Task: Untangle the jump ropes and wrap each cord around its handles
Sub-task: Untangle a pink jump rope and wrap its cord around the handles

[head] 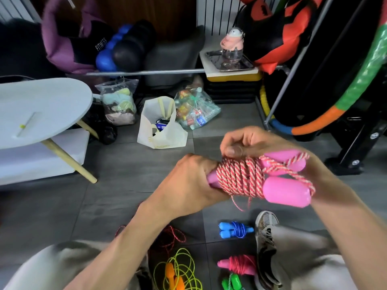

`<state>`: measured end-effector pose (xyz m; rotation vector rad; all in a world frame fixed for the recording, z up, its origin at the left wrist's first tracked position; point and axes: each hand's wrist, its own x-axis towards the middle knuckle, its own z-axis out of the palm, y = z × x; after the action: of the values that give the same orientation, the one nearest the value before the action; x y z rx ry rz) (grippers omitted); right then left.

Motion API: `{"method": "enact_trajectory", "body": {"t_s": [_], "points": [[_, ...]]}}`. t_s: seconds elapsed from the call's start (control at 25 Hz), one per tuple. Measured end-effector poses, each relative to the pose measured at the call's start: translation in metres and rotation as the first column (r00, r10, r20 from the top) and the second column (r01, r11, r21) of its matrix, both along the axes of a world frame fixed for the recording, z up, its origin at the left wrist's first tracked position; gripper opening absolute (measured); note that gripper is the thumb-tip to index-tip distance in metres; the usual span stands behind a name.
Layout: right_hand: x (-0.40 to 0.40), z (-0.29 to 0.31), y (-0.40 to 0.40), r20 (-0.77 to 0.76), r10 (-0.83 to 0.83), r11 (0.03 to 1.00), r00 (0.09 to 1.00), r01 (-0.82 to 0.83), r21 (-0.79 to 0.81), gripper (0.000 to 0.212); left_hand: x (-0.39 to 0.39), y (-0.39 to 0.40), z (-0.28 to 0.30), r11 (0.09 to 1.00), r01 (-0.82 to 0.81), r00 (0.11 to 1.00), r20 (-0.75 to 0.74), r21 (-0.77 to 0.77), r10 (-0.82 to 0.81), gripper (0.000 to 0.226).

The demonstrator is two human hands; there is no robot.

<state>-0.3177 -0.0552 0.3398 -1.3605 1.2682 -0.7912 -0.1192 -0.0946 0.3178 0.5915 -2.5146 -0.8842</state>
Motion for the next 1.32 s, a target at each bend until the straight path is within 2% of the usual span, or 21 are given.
{"method": "enact_trajectory", "body": {"t_s": [0.08, 0.12, 0.16, 0.24, 0.28, 0.36, 0.44, 0.56, 0.68, 0.76, 0.8, 0.84, 0.88, 0.92, 0.96, 1.0, 1.04, 1.08, 1.24, 1.28, 1.32], "points": [[0.0, -0.015, -0.002, 0.197, -0.115, 0.992, 0.974, 0.124, -0.034, 0.031, 0.003, 0.001, 0.007, 0.951, -0.049, 0.983, -0.154, 0.306, 0.1, 0.029], [0.004, -0.022, -0.004, 0.193, -0.171, 0.978, 0.966, 0.19, -0.082, 0.022, 0.002, 0.0, 0.01, 0.9, -0.105, 0.96, -0.194, 0.423, 0.203, 0.027], [0.012, -0.022, -0.004, 0.207, -0.206, 0.969, 0.957, 0.229, -0.096, 0.009, 0.0, -0.003, 0.01, 0.849, -0.181, 0.921, -0.218, 0.496, 0.323, 0.029], [0.028, -0.02, -0.006, 0.239, -0.221, 0.966, 0.946, 0.246, -0.08, 0.023, -0.005, -0.008, 0.012, 0.767, -0.305, 0.841, -0.218, 0.564, 0.495, 0.042], [0.032, -0.019, -0.007, 0.237, -0.219, 0.966, 0.946, 0.244, -0.081, 0.027, -0.005, -0.01, 0.014, 0.755, -0.328, 0.823, -0.221, 0.568, 0.524, 0.046], [0.034, -0.016, -0.006, 0.232, -0.201, 0.965, 0.952, 0.233, -0.119, 0.026, -0.001, -0.015, 0.015, 0.798, -0.332, 0.833, -0.241, 0.503, 0.498, 0.049], [0.034, -0.015, -0.003, 0.153, -0.167, 0.966, 0.974, 0.193, -0.173, 0.024, 0.001, -0.02, 0.009, 0.848, -0.392, 0.838, -0.243, 0.358, 0.489, 0.048], [0.046, -0.015, 0.001, 0.086, -0.171, 0.954, 0.981, 0.187, -0.234, 0.012, 0.0, -0.024, 0.0, 0.812, -0.553, 0.798, -0.162, 0.188, 0.581, 0.035], [0.057, -0.019, -0.002, 0.072, -0.374, 0.875, 0.925, 0.377, -0.302, 0.033, -0.008, -0.019, 0.005, 0.777, -0.617, 0.786, -0.044, -0.123, 0.617, 0.031], [0.056, -0.017, -0.007, 0.074, -0.448, 0.829, 0.891, 0.445, -0.34, 0.039, -0.008, -0.018, 0.011, 0.809, -0.579, 0.815, -0.058, -0.101, 0.577, 0.031], [0.055, -0.013, -0.007, 0.096, -0.436, 0.83, 0.895, 0.441, -0.341, 0.035, -0.005, -0.019, 0.013, 0.861, -0.509, 0.858, -0.079, 0.003, 0.508, 0.031], [0.053, -0.01, -0.007, 0.114, -0.396, 0.841, 0.911, 0.41, -0.353, 0.029, 0.0, -0.021, 0.015, 0.9, -0.397, 0.905, -0.088, 0.182, 0.417, 0.03], [0.053, -0.005, -0.006, 0.133, -0.331, 0.863, 0.934, 0.357, -0.358, 0.024, 0.007, -0.024, 0.019, 0.882, -0.236, 0.947, -0.105, 0.408, 0.302, 0.026], [0.052, -0.003, -0.004, 0.146, -0.274, 0.88, 0.951, 0.309, -0.362, 0.018, 0.014, -0.027, 0.022, 0.783, -0.069, 0.971, -0.139, 0.618, 0.196, 0.02], [0.05, 0.0, -0.002, 0.163, -0.226, 0.893, 0.96, 0.272, -0.36, 0.014, 0.018, -0.03, 0.024, 0.64, 0.049, 0.977, -0.169, 0.767, 0.128, 0.014], [0.049, 0.001, -0.001, 0.162, -0.197, 0.895, 0.967, 0.245, -0.373, 0.012, 0.021, -0.032, 0.024, 0.514, 0.114, 0.978, -0.187, 0.85, 0.092, 0.012], [0.048, 0.002, 0.0, 0.165, -0.176, 0.899, 0.97, 0.227, -0.374, 0.013, 0.021, -0.032, 0.021, 0.443, 0.141, 0.979, -0.19, 0.885, 0.069, 0.012], [0.047, 0.001, -0.001, 0.164, -0.162, 0.899, 0.973, 0.214, -0.381, 0.013, 0.021, -0.031, 0.019, 0.416, 0.142, 0.982, -0.179, 0.898, 0.052, 0.014], [0.041, -0.006, -0.005, 0.133, -0.117, 0.912, 0.984, 0.159, -0.378, 0.034, 0.02, -0.025, 0.019, 0.376, 0.148, 0.984, -0.173, 0.915, 0.035, 0.022], [0.04, -0.006, -0.005, 0.129, -0.105, 0.915, 0.986, 0.147, -0.376, 0.034, 0.02, -0.025, 0.02, 0.384, 0.148, 0.981, -0.186, 0.911, 0.064, 0.02], [0.039, -0.007, -0.005, 0.125, -0.107, 0.914, 0.986, 0.147, -0.378, 0.03, 0.018, -0.025, 0.019, 0.449, 0.094, 0.978, -0.166, 0.888, 0.123, 0.019]]}}
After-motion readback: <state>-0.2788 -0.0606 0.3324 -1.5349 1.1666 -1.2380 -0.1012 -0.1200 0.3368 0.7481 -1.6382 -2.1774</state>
